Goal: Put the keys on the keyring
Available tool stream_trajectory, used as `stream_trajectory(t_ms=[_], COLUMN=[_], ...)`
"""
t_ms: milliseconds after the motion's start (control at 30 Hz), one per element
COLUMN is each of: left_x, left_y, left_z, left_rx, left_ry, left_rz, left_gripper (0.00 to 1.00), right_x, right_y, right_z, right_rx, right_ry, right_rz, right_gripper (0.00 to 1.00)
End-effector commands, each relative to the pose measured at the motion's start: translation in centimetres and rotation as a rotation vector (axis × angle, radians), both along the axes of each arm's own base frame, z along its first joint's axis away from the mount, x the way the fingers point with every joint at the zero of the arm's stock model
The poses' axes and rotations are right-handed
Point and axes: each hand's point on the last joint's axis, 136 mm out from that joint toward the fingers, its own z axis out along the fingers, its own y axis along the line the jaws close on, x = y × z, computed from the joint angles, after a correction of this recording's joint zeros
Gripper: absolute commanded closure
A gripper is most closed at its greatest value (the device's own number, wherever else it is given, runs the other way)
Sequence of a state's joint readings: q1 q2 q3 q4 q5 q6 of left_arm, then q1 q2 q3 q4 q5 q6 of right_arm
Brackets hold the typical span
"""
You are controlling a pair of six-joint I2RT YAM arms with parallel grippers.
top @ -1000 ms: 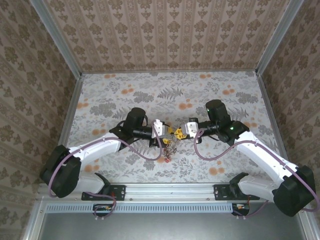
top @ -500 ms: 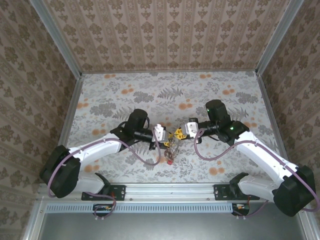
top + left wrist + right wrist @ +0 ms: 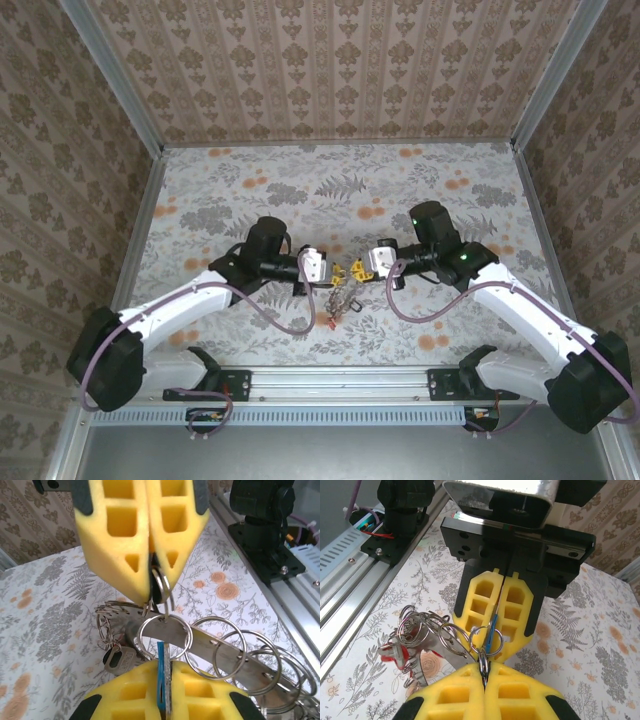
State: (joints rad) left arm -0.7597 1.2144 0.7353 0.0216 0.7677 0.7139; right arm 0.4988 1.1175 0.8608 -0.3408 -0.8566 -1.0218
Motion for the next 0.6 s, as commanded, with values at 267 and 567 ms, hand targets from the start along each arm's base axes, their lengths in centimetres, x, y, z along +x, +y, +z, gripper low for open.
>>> stream_trajectory(t_ms=[267, 567], left_x=[1.9, 1.7], left_y=[1.1, 0.4], left_z=[0.9, 1.8], left_rx=[0.157, 0.184], left_ry=[-0.173, -0.166], left_rz=[0.067, 0.060], left_gripper=[1.00, 1.00], right_x=[0.3, 2.5], right_y=[0.3, 1.0], right_z=[0.6, -0.7], right_rx=[0.011, -0.060], right_ry=[-0.002, -0.011], right_rz=[-0.064, -0.213], right_gripper=[1.00, 1.00])
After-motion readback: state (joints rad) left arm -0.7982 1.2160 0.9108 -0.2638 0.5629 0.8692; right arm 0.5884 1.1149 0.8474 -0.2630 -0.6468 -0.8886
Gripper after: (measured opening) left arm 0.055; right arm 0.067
